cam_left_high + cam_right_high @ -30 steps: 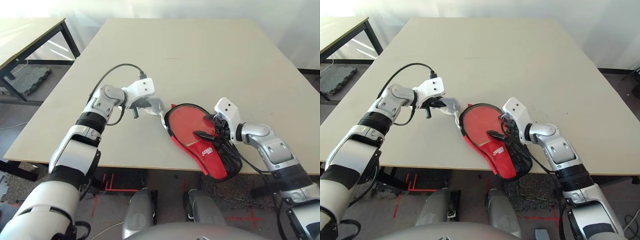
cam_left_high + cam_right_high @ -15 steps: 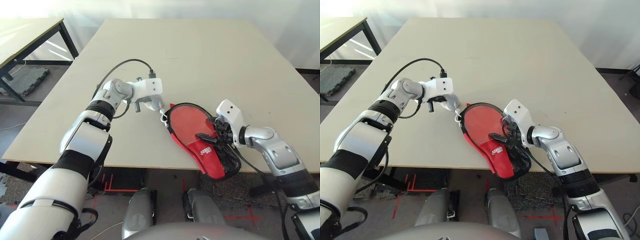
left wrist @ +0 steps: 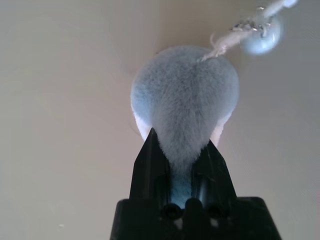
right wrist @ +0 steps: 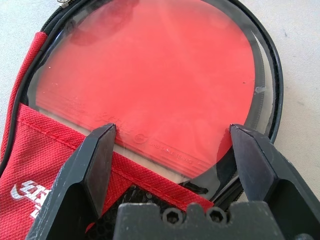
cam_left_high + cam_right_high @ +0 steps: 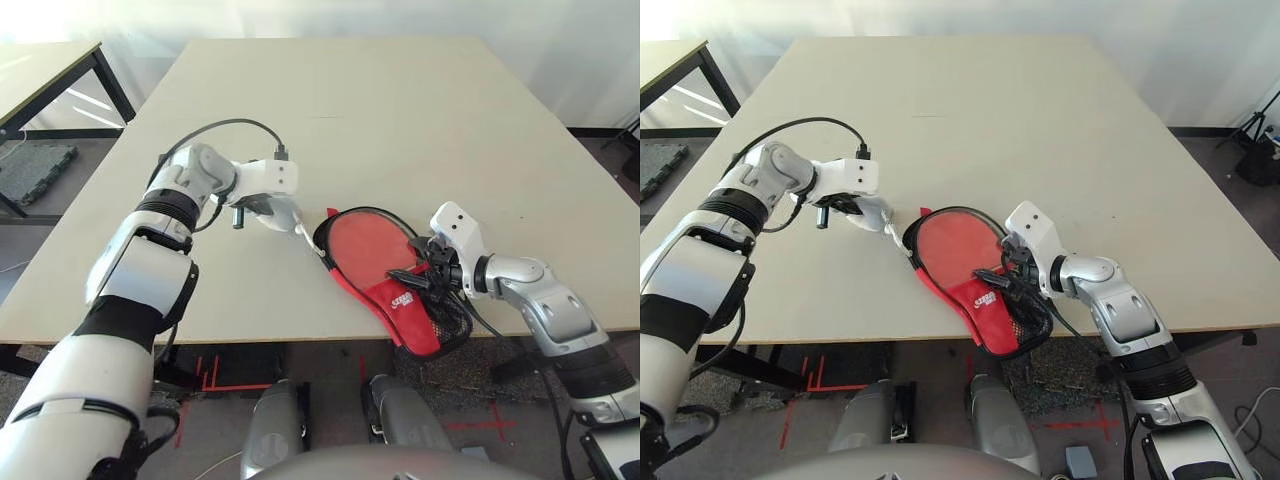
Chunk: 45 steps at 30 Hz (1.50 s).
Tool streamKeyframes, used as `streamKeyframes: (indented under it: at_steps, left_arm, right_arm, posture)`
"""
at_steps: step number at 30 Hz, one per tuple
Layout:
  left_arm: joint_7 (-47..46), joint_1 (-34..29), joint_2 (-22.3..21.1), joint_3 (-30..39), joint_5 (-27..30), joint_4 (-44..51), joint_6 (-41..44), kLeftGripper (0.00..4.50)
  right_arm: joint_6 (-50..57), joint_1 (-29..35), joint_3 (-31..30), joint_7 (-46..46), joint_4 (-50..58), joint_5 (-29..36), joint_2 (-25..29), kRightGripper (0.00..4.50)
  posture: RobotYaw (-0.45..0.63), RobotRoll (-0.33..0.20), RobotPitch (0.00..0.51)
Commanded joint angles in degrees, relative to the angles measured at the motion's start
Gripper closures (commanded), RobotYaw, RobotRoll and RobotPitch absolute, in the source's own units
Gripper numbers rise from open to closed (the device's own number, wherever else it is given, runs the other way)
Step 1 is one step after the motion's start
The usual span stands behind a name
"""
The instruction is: Store the ping-pong paddle in its case and zip it.
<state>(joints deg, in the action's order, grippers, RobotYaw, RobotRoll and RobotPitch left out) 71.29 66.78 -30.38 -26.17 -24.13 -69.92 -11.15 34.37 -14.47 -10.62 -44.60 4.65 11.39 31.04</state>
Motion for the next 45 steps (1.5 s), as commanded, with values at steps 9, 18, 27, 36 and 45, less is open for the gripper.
streamKeyframes:
  at_steps: [9,18,27,36,45]
  left_arm:
    - [-5.77,0.71,0.46,1.1,-1.17,-0.35,0.16,4.3]
    - [-25.93,2.79,9.35,4.65,-0.2,-4.78,-1.17,4.3]
    - [-44.94,5.97,16.46,6.75,-0.79,-7.0,-2.9,4.3]
    - [-63.0,11.03,21.62,7.57,-1.74,-7.72,-5.58,4.31]
    - [-58.79,9.01,28.17,7.29,-1.53,-8.37,-7.07,4.31]
  right_arm:
    - [2.38,2.14,-2.22,1.22,-3.92,-2.32,0.36,0.0]
    - [3.1,3.59,-2.5,1.66,-1.73,-1.93,0.53,0.0]
    - [4.23,5.32,-2.17,2.03,0.8,-1.54,0.93,0.0]
    - [5.56,7.08,-1.46,2.5,3.34,-1.17,1.02,0.0]
    - [6.62,7.99,-1.11,3.64,4.82,-0.54,0.91,0.0]
  posture:
    - [-0.08,0.0,0.074]
    - [-0.11,0.0,0.086]
    - [-0.15,0.0,0.097]
    - [-0.17,0.0,0.109]
    - [-0.19,0.0,0.123]
